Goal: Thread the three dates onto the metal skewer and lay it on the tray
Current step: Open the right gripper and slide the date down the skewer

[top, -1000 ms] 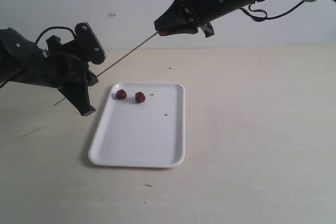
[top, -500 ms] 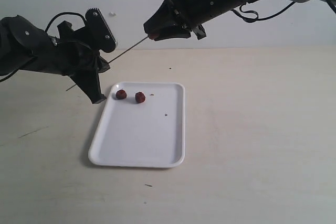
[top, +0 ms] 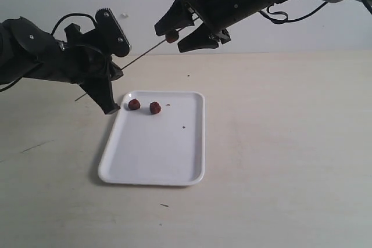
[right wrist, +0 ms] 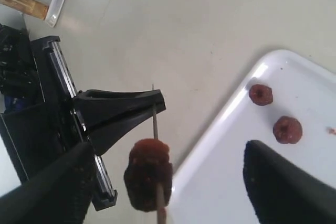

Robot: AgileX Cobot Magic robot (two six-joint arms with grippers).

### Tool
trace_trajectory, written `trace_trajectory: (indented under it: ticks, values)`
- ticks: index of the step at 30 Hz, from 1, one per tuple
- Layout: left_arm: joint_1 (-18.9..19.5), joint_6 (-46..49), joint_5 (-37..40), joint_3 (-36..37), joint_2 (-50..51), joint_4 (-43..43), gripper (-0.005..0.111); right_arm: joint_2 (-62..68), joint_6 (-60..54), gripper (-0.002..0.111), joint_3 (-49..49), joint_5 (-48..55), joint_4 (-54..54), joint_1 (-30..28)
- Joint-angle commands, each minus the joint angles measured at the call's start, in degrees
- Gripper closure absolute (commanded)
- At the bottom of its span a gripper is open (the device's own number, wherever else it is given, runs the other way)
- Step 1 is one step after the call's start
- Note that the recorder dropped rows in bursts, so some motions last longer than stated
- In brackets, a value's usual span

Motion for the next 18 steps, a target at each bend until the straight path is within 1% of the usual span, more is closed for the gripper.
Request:
trace_trajectory:
  ticks: [1,6,10,16,18]
  values:
    - [-0.3,-1.3,-1.1,-0.4,-0.2,-0.9,0.107,-0.5,-1.0,0.034,-2.0,0.2,0.1,-0.1]
    - [-0.3,-3.3,-1.4,-0.4,-0.2,-0.9,0.107,-0.5,-1.0,0.034,-5.5,0.2,-0.1,-0.1]
    - [-0.3,-8.6,-2.6,-0.4,-0.2,-0.9,0.107,-0.6,-1.0,0.034,-7.3,0.2,-0.8,-0.1]
    - [-0.3,-15.0,-2.9,-0.4,-0.2,-2.3,0.107,-1.3,-1.0,0.034,-7.4,-1.8,-8.9,-0.1]
    - [-0.3,-17.2,-2.9,-0.5,-0.2,-2.6,0.107,-1.3,-1.0,0.034,-7.4,-2.3,-9.4,0.0]
